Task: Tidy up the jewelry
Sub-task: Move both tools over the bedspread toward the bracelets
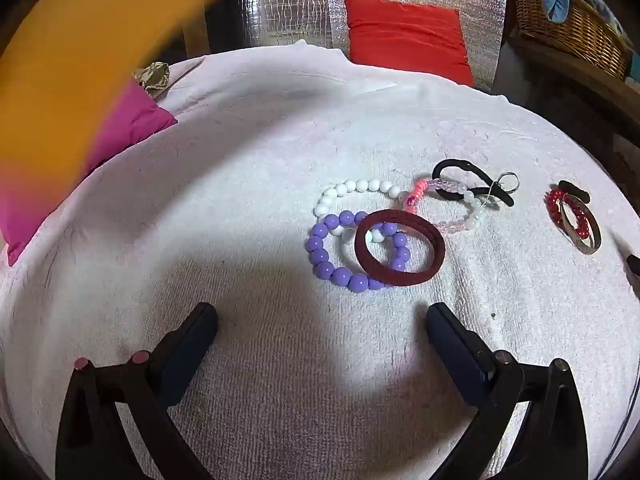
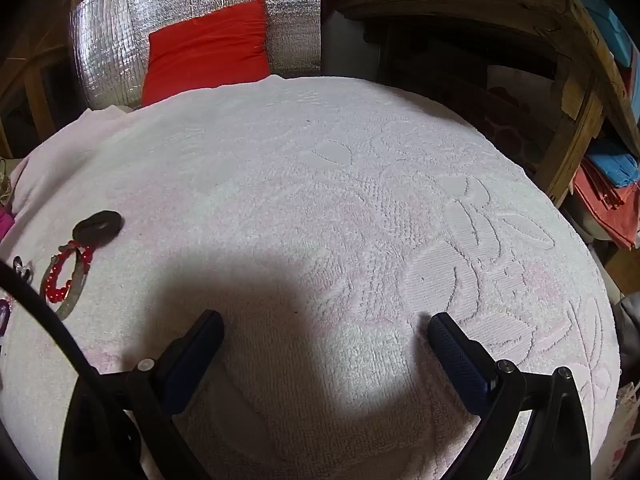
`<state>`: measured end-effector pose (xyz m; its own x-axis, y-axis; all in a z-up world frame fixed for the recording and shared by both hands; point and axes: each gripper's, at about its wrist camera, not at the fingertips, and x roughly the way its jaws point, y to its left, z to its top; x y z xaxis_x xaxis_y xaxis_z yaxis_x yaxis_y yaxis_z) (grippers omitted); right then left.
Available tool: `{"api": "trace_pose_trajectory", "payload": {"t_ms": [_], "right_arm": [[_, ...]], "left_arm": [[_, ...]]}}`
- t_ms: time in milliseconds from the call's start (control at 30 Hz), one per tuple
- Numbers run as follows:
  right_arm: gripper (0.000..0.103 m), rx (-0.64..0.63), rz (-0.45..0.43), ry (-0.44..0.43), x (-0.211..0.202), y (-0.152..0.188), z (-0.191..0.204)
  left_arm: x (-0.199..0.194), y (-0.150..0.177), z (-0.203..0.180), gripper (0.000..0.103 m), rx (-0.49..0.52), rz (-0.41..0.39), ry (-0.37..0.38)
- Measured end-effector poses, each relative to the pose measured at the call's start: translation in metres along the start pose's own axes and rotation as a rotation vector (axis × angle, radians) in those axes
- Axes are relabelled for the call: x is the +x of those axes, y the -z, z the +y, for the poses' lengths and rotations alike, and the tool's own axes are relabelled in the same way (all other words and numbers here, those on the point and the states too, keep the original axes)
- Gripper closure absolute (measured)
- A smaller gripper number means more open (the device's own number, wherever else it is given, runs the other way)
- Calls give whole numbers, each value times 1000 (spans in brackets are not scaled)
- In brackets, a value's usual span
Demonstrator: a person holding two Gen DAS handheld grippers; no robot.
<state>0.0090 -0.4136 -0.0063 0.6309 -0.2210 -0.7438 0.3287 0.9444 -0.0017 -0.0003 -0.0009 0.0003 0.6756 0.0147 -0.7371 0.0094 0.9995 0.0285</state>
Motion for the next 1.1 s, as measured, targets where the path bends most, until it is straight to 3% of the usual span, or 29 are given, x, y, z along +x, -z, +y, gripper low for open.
{"api": "trace_pose_trajectory", "payload": {"t_ms": [600, 733, 900, 1000, 1100], "right_arm": [[0, 0, 1, 1, 0, 0, 0], [0, 22, 8, 36, -2, 1, 4], [0, 158, 54, 86, -25, 18, 9], [0, 155, 48, 116, -39, 29, 25], [0, 120, 119, 59, -49, 30, 36]], "left_arm": [[0, -1, -1, 0, -7, 5, 8], [1, -2, -2, 0, -1, 11, 2], [-1, -1, -2, 0, -8, 9, 1], [-9, 3, -4, 0, -13, 57, -16], [-21, -3, -4, 0, 15, 158, 28]]}}
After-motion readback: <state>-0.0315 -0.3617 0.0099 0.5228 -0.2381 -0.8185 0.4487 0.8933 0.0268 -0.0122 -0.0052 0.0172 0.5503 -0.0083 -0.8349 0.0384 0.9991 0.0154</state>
